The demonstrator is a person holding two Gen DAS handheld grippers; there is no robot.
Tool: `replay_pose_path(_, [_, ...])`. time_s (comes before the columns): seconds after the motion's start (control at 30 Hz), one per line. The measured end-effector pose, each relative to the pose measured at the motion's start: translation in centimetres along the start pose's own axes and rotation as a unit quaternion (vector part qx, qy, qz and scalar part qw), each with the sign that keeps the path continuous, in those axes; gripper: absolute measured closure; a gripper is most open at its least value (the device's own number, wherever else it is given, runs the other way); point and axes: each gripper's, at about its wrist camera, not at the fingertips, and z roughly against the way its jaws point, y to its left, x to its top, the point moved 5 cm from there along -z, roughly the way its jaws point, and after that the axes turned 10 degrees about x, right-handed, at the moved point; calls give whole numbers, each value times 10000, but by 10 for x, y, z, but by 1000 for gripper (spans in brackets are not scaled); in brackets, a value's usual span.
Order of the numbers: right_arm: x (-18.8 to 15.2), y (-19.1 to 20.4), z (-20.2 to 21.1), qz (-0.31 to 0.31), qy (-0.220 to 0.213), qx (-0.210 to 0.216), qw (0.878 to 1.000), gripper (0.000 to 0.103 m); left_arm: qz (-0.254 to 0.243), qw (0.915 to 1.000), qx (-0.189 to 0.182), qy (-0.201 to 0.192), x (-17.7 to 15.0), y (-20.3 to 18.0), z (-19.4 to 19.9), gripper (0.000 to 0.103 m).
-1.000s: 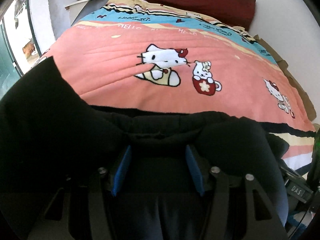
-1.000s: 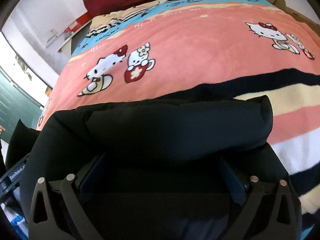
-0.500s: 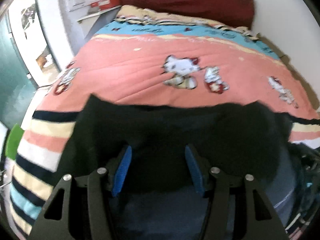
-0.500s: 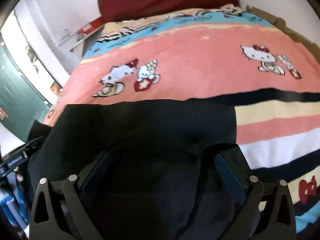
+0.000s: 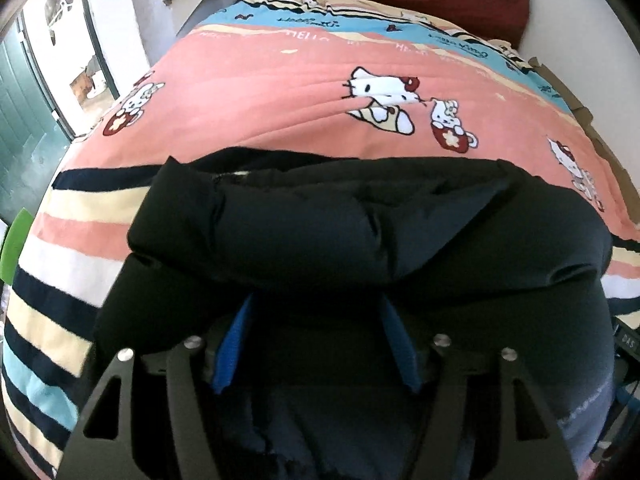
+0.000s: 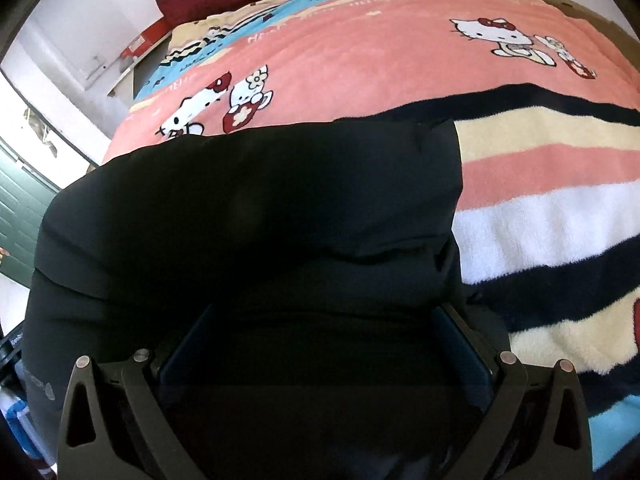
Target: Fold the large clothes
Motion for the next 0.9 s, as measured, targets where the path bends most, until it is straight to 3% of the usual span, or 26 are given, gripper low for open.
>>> replay_pose_path(0.13, [-4, 0, 30, 131, -26, 165, 9998, 1, -69, 10000, 37, -55, -2, 29, 26, 40])
replay_pose_path(0.33, [0, -44, 93, -197, -253, 130, 9994, 0, -110, 9991, 385, 171, -16, 81, 34, 40])
replay_pose_path(0.43, [-6, -61, 108, -224, -200, 29, 9995, 0, 106, 9996, 126, 237, -23, 94, 37, 40])
replay_pose_path(0.63, [-22, -64, 110, -280, -39, 309, 9991, 0, 192, 9990, -336, 236, -32, 99, 45, 40])
replay_pose_path(0.8, [-34, -59, 86, -286, 253, 497, 9980, 0, 233, 9977, -546, 325, -45, 102, 36, 40])
replay_pose_path(0.9, [-41, -59, 70, -364, 420, 579, 9968, 0, 245, 9974, -551, 384, -51, 105, 26, 26])
